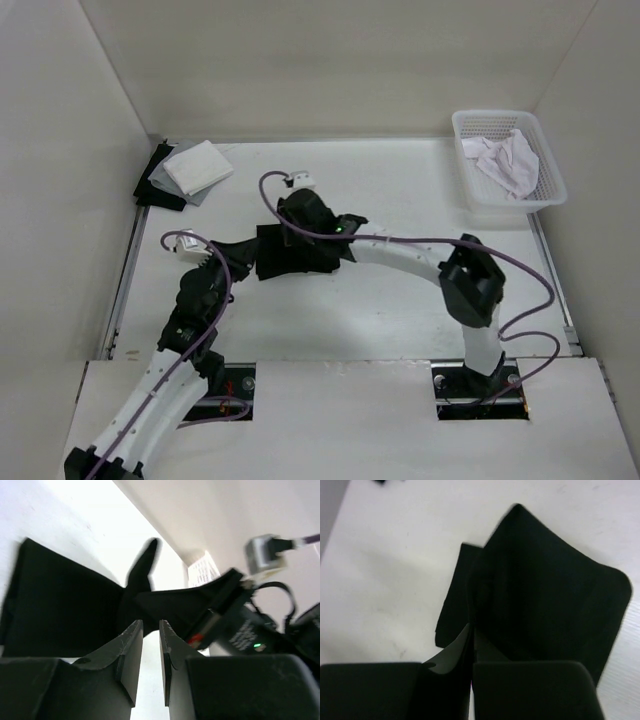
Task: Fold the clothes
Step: Fold the tank top
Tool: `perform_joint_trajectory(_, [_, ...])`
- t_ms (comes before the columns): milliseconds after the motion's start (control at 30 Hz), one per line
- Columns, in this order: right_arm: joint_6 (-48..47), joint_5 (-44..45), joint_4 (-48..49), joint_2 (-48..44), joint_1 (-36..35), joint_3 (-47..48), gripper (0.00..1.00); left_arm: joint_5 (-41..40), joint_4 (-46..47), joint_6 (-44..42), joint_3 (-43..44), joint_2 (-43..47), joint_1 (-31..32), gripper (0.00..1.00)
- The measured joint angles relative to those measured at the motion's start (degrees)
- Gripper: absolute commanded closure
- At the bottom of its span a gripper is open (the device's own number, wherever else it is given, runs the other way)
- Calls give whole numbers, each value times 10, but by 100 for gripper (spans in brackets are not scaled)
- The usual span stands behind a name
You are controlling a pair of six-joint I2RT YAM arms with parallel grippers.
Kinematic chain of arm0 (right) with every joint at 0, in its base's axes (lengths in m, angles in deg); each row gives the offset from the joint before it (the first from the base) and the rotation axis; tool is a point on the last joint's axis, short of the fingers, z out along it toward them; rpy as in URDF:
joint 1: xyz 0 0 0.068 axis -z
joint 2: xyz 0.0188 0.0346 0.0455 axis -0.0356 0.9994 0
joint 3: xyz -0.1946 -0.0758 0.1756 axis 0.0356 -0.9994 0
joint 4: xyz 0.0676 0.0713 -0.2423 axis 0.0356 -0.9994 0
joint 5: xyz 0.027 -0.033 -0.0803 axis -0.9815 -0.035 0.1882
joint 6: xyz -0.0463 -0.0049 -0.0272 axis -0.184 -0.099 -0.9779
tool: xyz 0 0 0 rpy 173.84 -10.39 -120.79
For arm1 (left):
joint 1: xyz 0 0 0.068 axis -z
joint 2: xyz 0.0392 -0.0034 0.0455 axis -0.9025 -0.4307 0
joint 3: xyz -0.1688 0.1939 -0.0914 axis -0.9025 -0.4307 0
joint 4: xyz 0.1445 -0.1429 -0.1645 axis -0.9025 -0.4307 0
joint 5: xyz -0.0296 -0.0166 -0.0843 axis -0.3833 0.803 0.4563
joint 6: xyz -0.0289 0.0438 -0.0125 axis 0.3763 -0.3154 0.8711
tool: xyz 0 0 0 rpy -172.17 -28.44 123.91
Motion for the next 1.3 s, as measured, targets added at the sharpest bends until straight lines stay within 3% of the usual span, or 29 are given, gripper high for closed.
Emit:
perform_joint_trajectory(100, [-5,8,-49,75,-29,87,93,6,-34,0,0,39,-34,79])
perform_joint_trajectory(200, [1,12,-96,145,-49,166,70,15,-60,0,0,58,-70,78])
perform_joint_trajectory(267, [11,13,-108,174,-59,193,63,26,-70,0,0,59,-94,78])
perform_joint_trajectory(367, [24,-2,-110,179,-69,184,60,43,-79,0,0,52,-124,78])
perform_joint_trajectory(467, [38,-23,-70,137,-71,109,59,56,-79,0,0,40,-142,78])
perform_joint_trajectory(533, [42,-33,-39,79,-67,25,60,61,-76,1,0,28,-143,78])
perform_joint_trajectory(633, [50,-44,-6,-16,-43,-79,79,63,-54,0,0,-12,-129,78])
perform_joint_trajectory(700, [56,-51,14,-57,-16,-108,90,63,-30,0,0,-52,-109,78])
perform_joint_trajectory(767, [59,-62,43,-64,11,-110,95,58,-2,0,0,-100,-83,78])
perform_joint_trajectory(933, [66,-89,87,16,40,-74,97,38,39,-3,1,-179,-35,78])
perform_joint_trajectory(1100, [68,-121,86,93,38,-57,97,24,62,-7,1,-176,-27,78])
perform_joint_trajectory(1300, [70,-150,87,119,36,-39,96,19,63,-9,0,-150,-36,78])
